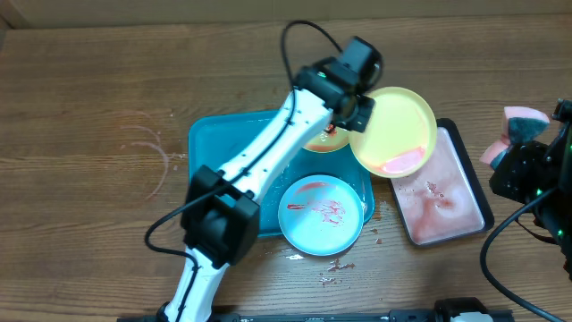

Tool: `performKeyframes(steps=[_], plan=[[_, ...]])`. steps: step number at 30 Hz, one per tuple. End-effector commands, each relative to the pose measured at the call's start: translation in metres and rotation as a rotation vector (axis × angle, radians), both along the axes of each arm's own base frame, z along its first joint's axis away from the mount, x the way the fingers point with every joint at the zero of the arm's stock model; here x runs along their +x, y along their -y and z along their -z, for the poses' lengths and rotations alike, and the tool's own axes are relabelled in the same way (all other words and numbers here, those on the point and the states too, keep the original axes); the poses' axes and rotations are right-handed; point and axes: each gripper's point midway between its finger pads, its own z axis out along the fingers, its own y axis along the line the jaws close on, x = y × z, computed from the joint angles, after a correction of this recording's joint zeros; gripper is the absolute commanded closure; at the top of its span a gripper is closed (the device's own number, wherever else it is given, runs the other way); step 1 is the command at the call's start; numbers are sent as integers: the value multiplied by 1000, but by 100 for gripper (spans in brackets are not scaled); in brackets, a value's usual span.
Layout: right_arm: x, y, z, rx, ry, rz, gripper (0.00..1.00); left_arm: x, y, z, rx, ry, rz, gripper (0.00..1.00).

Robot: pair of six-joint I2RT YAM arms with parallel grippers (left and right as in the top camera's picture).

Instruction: Clean dirty plates on tray and stack at the side

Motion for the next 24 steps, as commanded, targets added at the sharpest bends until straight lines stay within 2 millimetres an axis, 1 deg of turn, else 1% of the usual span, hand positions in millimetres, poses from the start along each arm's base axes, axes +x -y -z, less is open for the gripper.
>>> performKeyframes(steps=[1, 8, 13, 17, 19, 21, 24], plan=[[-2, -1, -8, 0, 29, -12, 96, -1, 21, -14, 65, 122, 63, 96], [-2, -1, -8, 0, 29, -12, 96, -17, 49, -23, 177, 278, 137, 96], [-1, -5, -9, 15, 33, -29, 96, -23, 61, -30, 222, 362, 174, 96], [3, -6, -14, 0, 59, -44, 96, -25, 69, -37, 261, 434, 204, 96], [7, -6, -23, -4, 99, -48, 96, -28, 74, -39, 261, 447, 225, 96], [12, -5, -38, -25, 165, -58, 96, -29, 77, -39, 257, 451, 227, 96], [11, 6, -67, -66, 285, -9, 96, -29, 78, -39, 253, 452, 227, 96]])
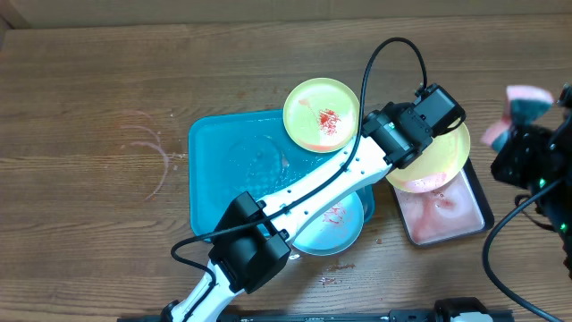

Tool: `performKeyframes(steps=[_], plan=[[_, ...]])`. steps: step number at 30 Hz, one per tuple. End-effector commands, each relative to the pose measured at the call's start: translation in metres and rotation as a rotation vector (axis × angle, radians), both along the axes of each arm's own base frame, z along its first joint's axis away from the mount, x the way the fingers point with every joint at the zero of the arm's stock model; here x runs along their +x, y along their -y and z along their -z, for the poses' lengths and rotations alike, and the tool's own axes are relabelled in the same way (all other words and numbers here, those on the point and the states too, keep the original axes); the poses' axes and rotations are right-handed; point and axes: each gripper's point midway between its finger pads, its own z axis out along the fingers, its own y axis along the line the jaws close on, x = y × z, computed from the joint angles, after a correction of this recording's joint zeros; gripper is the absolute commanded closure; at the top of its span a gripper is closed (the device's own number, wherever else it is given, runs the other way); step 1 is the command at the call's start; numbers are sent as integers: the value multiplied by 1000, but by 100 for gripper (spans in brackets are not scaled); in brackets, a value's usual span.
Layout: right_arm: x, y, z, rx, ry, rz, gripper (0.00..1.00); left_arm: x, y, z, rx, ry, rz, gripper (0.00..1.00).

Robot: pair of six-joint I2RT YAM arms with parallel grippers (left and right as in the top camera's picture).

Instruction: Clean dirty plates on tray and stack at the side

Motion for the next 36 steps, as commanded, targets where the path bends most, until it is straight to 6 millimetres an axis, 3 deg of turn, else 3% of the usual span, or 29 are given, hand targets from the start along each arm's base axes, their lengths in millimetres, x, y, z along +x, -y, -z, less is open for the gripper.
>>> performKeyframes(steps=[1, 3, 7, 10, 16, 19, 27, 36], plan=[[-15, 18, -48, -79, 175, 67, 96, 7, 2, -12, 4, 50, 3, 96], [-26, 39, -67, -155, 248, 163, 96, 7, 2, -12, 4, 50, 3, 96], [-69, 97, -96, -324, 317, 506, 96, 6, 4, -10, 3, 44, 14, 95], [-84, 111, -99, -358, 316, 610, 96, 6, 6, -6, 11, 45, 24, 96], [-84, 110, -98, -358, 312, 605, 96, 12, 5, 15, 158, 101, 91, 96], [-83, 109, -97, -356, 309, 597, 96, 15, 6, 13, 237, 173, 114, 96], [-79, 105, -96, -341, 312, 566, 96, 1, 32, -15, 296, 360, 130, 96], [-78, 104, -95, -316, 321, 569, 96, -5, 36, -42, 368, 512, 76, 96]])
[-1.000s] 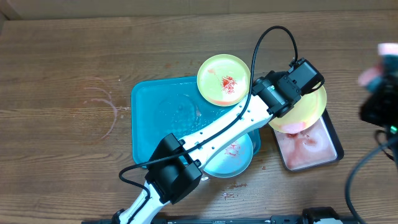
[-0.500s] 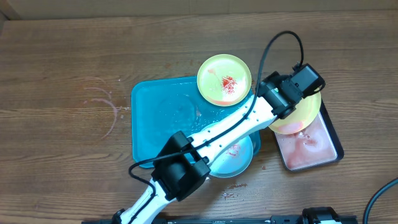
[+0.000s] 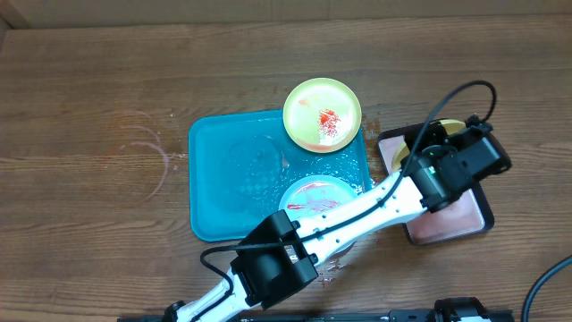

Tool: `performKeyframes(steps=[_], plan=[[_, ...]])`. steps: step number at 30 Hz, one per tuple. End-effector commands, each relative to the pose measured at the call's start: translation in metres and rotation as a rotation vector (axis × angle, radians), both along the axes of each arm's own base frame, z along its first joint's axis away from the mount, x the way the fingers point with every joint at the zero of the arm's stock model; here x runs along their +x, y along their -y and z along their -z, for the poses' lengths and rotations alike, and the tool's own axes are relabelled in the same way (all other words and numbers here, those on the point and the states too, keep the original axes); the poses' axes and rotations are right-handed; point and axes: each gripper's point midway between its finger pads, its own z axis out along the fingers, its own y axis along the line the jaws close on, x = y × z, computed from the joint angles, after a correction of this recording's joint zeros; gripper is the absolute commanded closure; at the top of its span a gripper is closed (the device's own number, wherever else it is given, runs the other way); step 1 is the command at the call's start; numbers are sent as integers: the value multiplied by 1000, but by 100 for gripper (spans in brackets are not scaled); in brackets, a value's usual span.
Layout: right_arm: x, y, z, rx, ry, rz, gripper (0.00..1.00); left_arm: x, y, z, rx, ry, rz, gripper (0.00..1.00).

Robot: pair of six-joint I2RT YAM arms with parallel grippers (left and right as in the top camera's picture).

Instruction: Clean dirty plates on tray and stack at the side

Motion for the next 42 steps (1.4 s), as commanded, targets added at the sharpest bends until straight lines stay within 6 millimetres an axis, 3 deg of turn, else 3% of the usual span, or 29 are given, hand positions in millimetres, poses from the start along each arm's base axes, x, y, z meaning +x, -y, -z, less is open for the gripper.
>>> performKeyframes(steps=[1, 18, 42], plan=[[0, -1, -3, 17, 24, -8, 96, 10, -10, -25, 56, 133, -72, 95], [7, -9, 0, 43, 29, -63, 96, 6, -10, -67, 137, 335, -137, 95], [9, -13, 2, 61, 30, -85, 96, 0, -8, -70, 157, 352, -136, 95]])
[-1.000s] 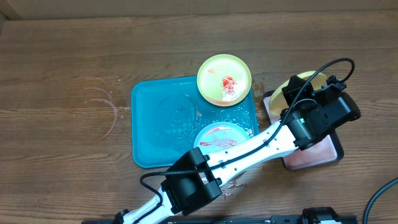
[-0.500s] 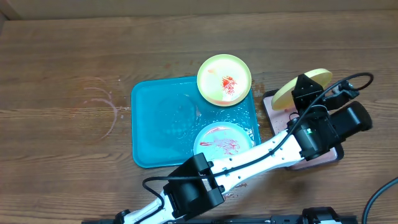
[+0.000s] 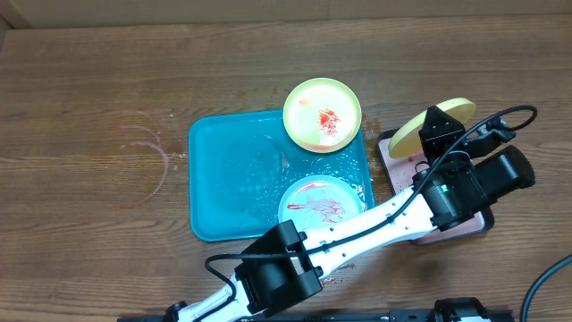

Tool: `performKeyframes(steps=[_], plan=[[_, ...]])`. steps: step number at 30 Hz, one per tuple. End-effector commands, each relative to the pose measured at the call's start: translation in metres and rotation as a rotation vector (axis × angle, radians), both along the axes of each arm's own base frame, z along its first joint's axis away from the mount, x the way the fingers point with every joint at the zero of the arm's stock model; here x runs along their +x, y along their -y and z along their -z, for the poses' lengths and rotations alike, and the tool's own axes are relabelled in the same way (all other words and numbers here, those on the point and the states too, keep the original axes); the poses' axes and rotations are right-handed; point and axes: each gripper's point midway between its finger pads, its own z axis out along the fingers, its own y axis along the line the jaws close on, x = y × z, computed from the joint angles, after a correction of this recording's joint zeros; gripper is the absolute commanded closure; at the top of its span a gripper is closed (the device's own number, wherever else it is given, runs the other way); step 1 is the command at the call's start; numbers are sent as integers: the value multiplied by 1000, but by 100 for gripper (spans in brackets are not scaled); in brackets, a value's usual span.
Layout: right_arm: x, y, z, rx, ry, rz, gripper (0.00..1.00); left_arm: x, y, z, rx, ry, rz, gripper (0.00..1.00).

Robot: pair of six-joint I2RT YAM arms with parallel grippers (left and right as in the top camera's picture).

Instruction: Clean dirty plates on tray and stack at the side

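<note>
My left gripper [image 3: 434, 128] is shut on the rim of a plain yellow plate [image 3: 420, 128], held tilted steeply on edge over the far end of the pink basin [image 3: 396, 152]. The left arm reaches from the bottom across the table to it. A yellow-green plate [image 3: 322, 114] with red smears lies on the far right corner of the teal tray [image 3: 232, 174]. A light blue plate [image 3: 320, 204] with red smears lies on the tray's near right part, partly under the arm. The right gripper is out of view.
The black-rimmed pink basin stands right of the tray, mostly covered by the left arm's wrist [image 3: 474, 183]. Red crumbs [image 3: 338, 265] lie on the wooden table by the tray's near right corner. A pale ring mark [image 3: 147, 156] is on the wood at left.
The yellow plate, then low over the basin and mostly hidden behind the wrist, now stands tilted on edge above the basin's far end. The left wrist has shifted to the right.
My left gripper first held the yellow plate with a pink smear over the tray's right edge while the right gripper held a sponge at the far right. Then the plate was above the basin. Later the right arm was gone from view; now the plate stands tilted over the basin.
</note>
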Motion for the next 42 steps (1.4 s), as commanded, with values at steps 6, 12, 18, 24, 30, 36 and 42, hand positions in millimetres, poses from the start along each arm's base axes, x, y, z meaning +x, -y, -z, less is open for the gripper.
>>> performKeyframes(steps=[6, 12, 18, 24, 30, 36, 42], plan=[[0, -1, -3, 6, 14, -9, 96, 0, 0, -10, -11, 26, -19, 95], [0, -1, -3, 7, 14, -9, 96, -1, 2, -9, -25, 21, -11, 96], [0, -2, -3, 10, 16, -12, 96, -4, 6, -6, -37, 9, 6, 95], [2, -3, -2, 13, 16, -23, 96, -23, 19, 32, -76, -210, 130, 96], [3, -6, -2, 18, 17, -37, 96, -16, 10, 25, -124, -175, 74, 95], [5, -8, -2, 22, 16, -52, 96, 0, -2, -2, -205, -139, 20, 96], [13, -16, 2, 36, 2, -102, 96, 25, -36, -52, -426, -245, -5, 96]])
